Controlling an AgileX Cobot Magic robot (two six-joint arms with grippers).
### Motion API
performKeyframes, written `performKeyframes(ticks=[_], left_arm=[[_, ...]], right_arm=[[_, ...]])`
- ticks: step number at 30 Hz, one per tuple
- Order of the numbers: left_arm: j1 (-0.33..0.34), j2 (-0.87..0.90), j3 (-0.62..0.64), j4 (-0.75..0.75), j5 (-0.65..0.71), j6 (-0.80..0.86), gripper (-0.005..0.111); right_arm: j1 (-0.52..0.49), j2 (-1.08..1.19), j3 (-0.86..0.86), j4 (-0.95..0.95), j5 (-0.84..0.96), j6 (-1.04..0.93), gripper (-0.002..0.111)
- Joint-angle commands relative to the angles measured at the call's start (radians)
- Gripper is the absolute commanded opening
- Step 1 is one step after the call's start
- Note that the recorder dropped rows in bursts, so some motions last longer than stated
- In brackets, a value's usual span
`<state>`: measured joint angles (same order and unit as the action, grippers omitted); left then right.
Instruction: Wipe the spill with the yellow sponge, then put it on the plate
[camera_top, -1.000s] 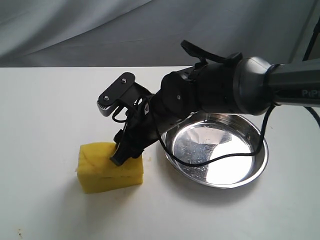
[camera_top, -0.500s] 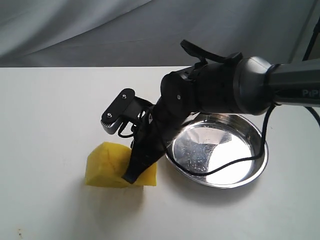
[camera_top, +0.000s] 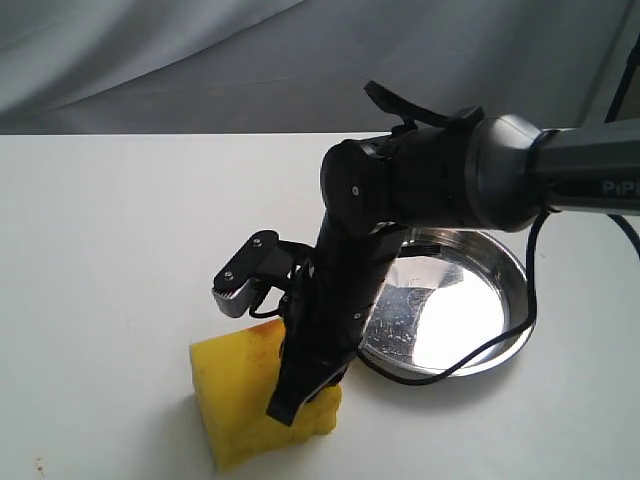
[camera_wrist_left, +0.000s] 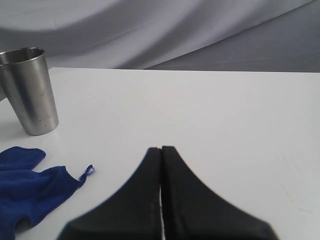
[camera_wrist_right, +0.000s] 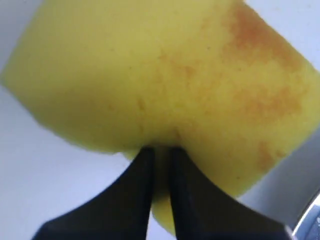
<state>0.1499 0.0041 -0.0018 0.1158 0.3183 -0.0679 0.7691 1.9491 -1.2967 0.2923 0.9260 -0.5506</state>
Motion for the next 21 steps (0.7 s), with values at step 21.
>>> performKeyframes(ticks=[21], left_arm=[[-0.004,-0.004,0.002,-0.001,-0.004,-0.004,0.000]], right_arm=[[-0.001,-0.046,0.003,0.024,-0.174,-0.002,0.061]])
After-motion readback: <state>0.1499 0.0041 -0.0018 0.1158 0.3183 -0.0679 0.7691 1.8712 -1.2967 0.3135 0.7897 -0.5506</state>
